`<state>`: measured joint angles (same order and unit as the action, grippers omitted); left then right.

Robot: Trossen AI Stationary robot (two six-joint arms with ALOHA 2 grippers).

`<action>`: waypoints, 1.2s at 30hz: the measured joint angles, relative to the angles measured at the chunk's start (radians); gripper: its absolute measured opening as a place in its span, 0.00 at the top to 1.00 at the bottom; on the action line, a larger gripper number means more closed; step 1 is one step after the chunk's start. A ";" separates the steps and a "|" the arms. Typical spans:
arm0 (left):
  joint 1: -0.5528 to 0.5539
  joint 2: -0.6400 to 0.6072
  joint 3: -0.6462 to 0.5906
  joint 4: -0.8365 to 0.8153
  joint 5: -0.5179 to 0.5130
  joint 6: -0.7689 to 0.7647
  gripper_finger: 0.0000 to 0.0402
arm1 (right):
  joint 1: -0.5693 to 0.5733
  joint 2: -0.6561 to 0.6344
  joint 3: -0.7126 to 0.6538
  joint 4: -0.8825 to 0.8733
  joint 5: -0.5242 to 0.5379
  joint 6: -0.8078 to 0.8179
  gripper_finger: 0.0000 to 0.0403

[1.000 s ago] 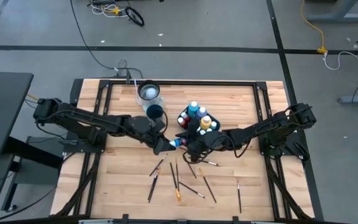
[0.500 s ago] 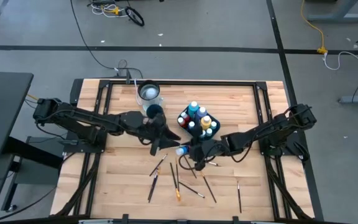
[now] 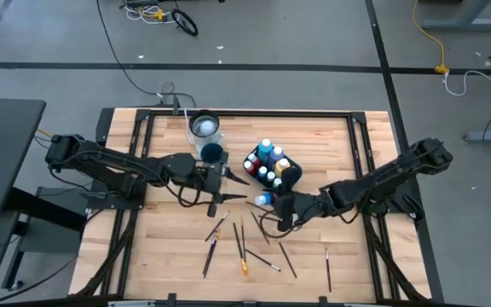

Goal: Pick & Place Paint Supplies
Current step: Put the blue paint bottle into the blue bin

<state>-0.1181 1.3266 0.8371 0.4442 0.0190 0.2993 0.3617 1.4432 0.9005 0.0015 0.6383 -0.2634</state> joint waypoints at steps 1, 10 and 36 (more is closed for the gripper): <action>0.000 0.000 0.000 -0.008 -0.007 0.014 0.56 | -0.007 -0.007 0.000 -0.009 -0.024 0.027 0.70; -0.027 0.134 -0.001 0.023 -0.057 0.074 0.41 | -0.086 0.008 0.000 -0.004 -0.191 0.163 0.69; -0.018 0.164 0.042 0.045 -0.111 0.045 0.61 | -0.148 0.010 0.000 0.037 -0.265 0.183 0.69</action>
<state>-0.1356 1.4910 0.8791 0.4892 -0.0917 0.3445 0.2142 1.4536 0.9005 0.0381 0.3732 -0.0808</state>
